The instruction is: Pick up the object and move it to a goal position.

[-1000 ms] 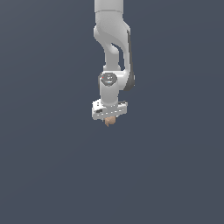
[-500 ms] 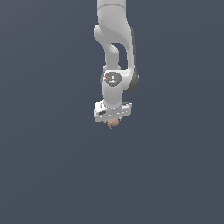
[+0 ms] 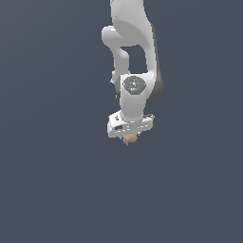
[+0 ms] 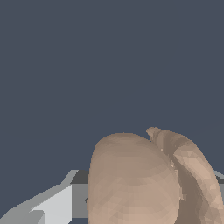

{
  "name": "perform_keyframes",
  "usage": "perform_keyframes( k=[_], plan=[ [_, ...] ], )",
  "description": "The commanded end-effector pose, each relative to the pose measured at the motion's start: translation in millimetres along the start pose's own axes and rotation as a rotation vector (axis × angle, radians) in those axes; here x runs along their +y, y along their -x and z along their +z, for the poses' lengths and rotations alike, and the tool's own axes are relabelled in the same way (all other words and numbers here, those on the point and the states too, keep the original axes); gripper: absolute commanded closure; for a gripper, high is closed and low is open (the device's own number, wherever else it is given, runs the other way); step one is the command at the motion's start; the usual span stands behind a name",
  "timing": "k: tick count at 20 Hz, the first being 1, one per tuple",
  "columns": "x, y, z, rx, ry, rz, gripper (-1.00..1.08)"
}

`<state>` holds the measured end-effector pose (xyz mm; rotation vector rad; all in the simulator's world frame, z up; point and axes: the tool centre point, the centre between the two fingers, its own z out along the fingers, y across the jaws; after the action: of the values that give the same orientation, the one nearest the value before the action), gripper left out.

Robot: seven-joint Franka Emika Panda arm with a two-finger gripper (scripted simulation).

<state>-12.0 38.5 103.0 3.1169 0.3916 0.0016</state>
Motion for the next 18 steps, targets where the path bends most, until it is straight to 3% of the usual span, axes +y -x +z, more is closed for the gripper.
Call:
perform_keyframes(
  k=[1, 11, 18],
  plan=[
    [-5.2, -17.4, -11.1, -0.001, 0.0, 0.0, 1.08],
    [-21.9, -77.3, -47.6, -0.001, 0.0, 0.0, 1.08],
    [-28.7, -103.8, -63.0, -0.001, 0.0, 0.0, 1.08]
  ],
)
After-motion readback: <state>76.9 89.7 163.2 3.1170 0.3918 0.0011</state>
